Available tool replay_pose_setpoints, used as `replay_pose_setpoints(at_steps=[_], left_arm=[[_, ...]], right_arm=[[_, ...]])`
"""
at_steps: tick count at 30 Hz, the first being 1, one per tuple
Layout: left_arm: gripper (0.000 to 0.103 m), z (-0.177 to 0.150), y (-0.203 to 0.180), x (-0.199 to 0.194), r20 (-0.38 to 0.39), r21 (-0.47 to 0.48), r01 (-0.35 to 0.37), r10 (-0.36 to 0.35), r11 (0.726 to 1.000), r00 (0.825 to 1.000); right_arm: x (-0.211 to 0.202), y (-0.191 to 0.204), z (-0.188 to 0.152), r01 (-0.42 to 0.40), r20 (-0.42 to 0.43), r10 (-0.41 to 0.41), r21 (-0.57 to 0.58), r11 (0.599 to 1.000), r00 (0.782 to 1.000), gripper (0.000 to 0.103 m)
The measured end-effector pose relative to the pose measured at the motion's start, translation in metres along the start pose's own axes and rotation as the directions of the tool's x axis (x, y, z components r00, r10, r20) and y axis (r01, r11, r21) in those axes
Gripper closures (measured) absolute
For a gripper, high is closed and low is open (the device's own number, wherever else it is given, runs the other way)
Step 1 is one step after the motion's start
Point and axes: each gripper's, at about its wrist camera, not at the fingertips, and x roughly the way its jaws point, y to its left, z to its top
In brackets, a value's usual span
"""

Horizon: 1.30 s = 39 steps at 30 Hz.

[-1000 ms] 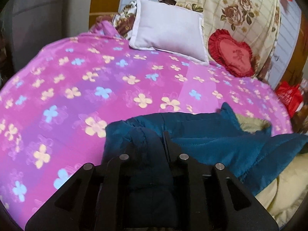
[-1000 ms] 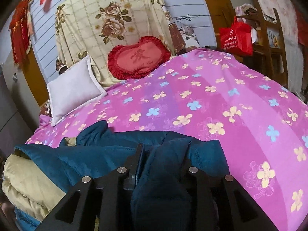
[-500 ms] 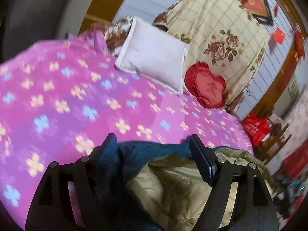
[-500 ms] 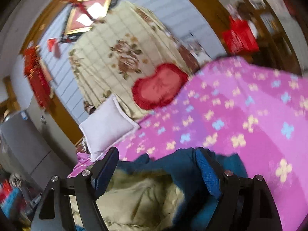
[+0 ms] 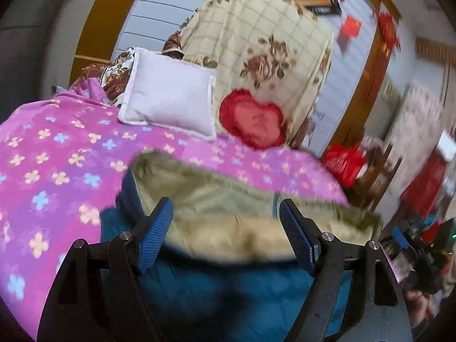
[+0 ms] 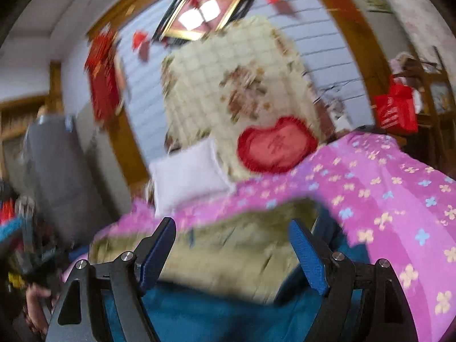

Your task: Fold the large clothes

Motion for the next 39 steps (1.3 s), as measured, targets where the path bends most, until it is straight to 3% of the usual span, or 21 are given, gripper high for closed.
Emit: replay_pose_setpoints(at_steps=[3,5,8,9,13,16,20,22,24,30,33,34,35,37,39], left_arm=[[0.026,-0.017,-0.021,-0.005,-0.001,0.007,-0.026,0.026,1.000,1.000],[0.026,-0.028,-0.033,-0.001,-0.006,0.022,-0.085,0.086,0.996,0.996],[0.026,-0.044,-0.034,0.010,-0.061,-0.001,-0.127,0.126,0.992,0.990],[0.026,-0.047,-0.032,0.013,-0.078,-0.015,-0.139,0.137,0.990,0.987],[0.026,-0.061,-0.013,0.028,-0.184,-0.101,-0.219,0.198,0.971,0.963],[0.026,-0.069,-0.017,0.018,-0.186,-0.134,-0.230,0.204,0.964,0.961],[0.026,-0.054,-0.041,0.022,-0.102,0.019,-0.227,0.228,0.974,0.968],[0.026,-0.039,-0.039,0.045,-0.132,0.109,-0.223,0.236,0.969,0.963],[0.026,-0.029,-0.027,0.064,-0.157,0.131,-0.232,0.251,0.964,0.955],[0.026,-0.005,0.023,0.080,-0.175,-0.032,-0.235,0.226,0.972,0.958],[0.026,0.000,0.037,0.085,-0.171,-0.050,-0.279,0.267,0.959,0.948],[0.025,0.000,0.044,0.090,-0.172,-0.057,-0.303,0.290,0.951,0.941],[0.025,-0.001,0.051,0.095,-0.178,-0.064,-0.334,0.318,0.941,0.931],[0.025,-0.005,0.064,0.108,-0.226,-0.062,-0.367,0.345,0.928,0.911],[0.025,-0.011,0.071,0.115,-0.260,-0.071,-0.361,0.332,0.930,0.907]], right_arm=[[0.011,0.014,-0.024,0.090,-0.125,-0.093,-0.030,0.995,0.988,0.024],[0.030,0.012,-0.035,0.132,-0.208,-0.142,-0.061,0.989,0.968,0.024],[0.064,-0.007,-0.046,0.192,-0.356,-0.194,-0.042,0.981,0.914,0.024],[0.071,-0.015,-0.048,0.200,-0.378,-0.185,0.000,0.980,0.907,0.024],[0.083,-0.022,-0.038,0.203,-0.351,-0.191,-0.001,0.979,0.917,0.024],[0.094,-0.026,-0.028,0.219,-0.332,-0.203,0.010,0.976,0.921,0.024],[0.105,-0.032,-0.006,0.207,-0.266,-0.193,0.027,0.978,0.945,0.024],[0.109,-0.036,0.000,0.217,-0.237,-0.204,0.032,0.976,0.950,0.024],[0.110,-0.041,0.002,0.233,-0.221,-0.215,0.062,0.970,0.951,0.024],[0.107,-0.039,0.001,0.240,-0.216,-0.222,0.062,0.969,0.951,0.024],[0.110,-0.041,-0.001,0.246,-0.240,-0.228,0.049,0.968,0.944,0.018],[0.116,-0.045,-0.003,0.252,-0.271,-0.231,0.045,0.967,0.935,0.006],[0.126,-0.050,-0.007,0.259,-0.327,-0.233,0.036,0.965,0.916,0.001],[0.139,-0.063,-0.016,0.261,-0.389,-0.226,0.040,0.964,0.893,0.000],[0.145,-0.077,-0.023,0.239,-0.417,-0.186,0.080,0.968,0.890,0.000]])
